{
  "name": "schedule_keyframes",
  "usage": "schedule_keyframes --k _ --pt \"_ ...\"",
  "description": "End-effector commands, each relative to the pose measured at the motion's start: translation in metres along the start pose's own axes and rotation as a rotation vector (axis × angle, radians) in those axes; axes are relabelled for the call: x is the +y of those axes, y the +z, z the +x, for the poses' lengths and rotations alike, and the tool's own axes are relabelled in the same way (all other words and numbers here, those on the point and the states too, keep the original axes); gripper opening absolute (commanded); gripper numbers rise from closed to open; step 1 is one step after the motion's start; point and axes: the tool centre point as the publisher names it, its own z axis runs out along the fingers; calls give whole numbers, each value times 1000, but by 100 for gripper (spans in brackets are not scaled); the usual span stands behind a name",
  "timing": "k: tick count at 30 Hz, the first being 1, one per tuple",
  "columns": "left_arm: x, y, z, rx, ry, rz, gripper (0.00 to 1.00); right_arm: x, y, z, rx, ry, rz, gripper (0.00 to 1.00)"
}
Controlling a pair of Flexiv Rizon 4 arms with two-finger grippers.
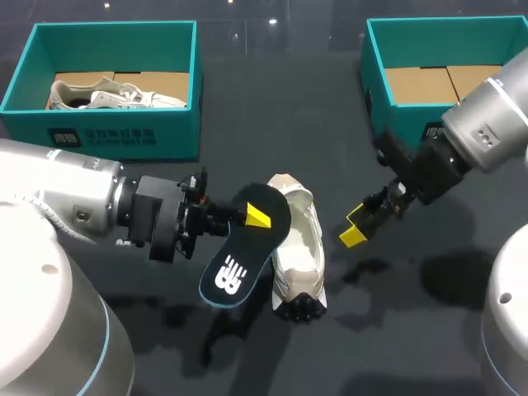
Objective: Take the shoe out of the shoebox, open the shoe tongue, remove and reinsert the insole, then place the shoe into the shoebox
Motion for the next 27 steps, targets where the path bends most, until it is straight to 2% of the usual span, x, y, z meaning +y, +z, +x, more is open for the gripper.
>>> schedule_keyframes --k 1,11,13,14,15,19,20,27 --pt "17 9 1 36 -83 135 0 -14 7 4 -66 4 15 100" --pt "17 9 1 36 -83 135 0 -14 7 4 -66 4 15 100" --pt "21 23 6 44 -135 173 0 -14 7 4 -66 4 15 100" --pt "23 27 8 35 -169 193 0 -13 11 4 -86 -101 65 100" --pt "24 31 11 24 -207 221 0 -14 14 4 -106 -194 76 100" --pt "26 44 21 -9 -341 291 0 -21 25 -11 -160 -205 133 100" --pt "26 47 23 0 -365 287 0 -22 30 -16 -155 -198 185 100" --pt "27 48 24 15 -380 284 0 -22 30 -16 -155 -198 185 100"
